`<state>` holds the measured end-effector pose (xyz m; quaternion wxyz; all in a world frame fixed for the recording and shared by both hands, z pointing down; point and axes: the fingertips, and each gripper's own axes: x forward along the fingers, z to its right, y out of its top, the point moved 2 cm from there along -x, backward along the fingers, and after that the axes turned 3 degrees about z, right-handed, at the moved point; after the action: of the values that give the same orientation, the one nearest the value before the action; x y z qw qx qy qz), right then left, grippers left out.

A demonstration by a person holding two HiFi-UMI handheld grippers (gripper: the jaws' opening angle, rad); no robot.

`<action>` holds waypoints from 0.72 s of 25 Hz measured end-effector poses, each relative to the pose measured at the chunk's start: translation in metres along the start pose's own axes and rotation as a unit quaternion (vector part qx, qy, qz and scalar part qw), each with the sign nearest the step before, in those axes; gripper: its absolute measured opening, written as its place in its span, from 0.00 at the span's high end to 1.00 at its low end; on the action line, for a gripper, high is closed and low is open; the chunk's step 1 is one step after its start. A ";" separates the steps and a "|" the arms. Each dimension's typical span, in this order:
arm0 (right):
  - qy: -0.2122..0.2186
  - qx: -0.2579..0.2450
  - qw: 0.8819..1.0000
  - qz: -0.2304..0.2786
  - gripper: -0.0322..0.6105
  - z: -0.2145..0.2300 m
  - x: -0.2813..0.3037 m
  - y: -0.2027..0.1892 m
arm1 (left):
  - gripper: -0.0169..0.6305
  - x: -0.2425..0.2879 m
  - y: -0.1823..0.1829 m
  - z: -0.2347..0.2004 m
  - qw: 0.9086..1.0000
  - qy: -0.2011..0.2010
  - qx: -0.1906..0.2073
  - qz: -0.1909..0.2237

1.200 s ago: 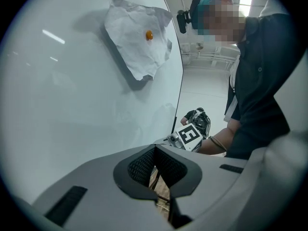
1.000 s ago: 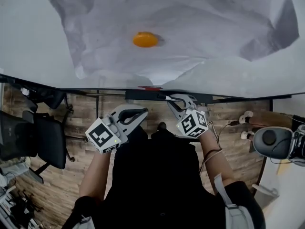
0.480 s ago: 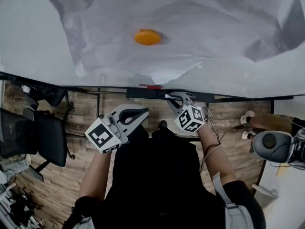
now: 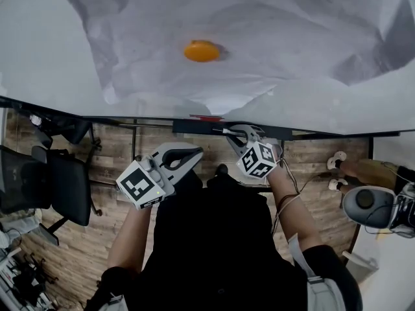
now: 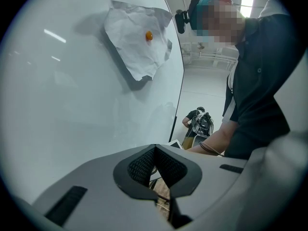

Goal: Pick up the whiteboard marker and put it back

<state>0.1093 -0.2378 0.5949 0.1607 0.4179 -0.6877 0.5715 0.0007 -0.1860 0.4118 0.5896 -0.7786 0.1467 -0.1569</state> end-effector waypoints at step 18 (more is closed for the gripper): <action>0.007 0.013 1.000 -0.008 0.84 -0.002 0.008 -0.006 | 0.95 -0.002 0.000 0.003 1.000 0.006 -0.002 0.004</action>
<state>0.1080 -0.2391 0.6048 0.1647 0.4216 -0.6755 0.5821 -0.0002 -0.1825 0.4106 0.5880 -0.7780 0.1536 -0.1590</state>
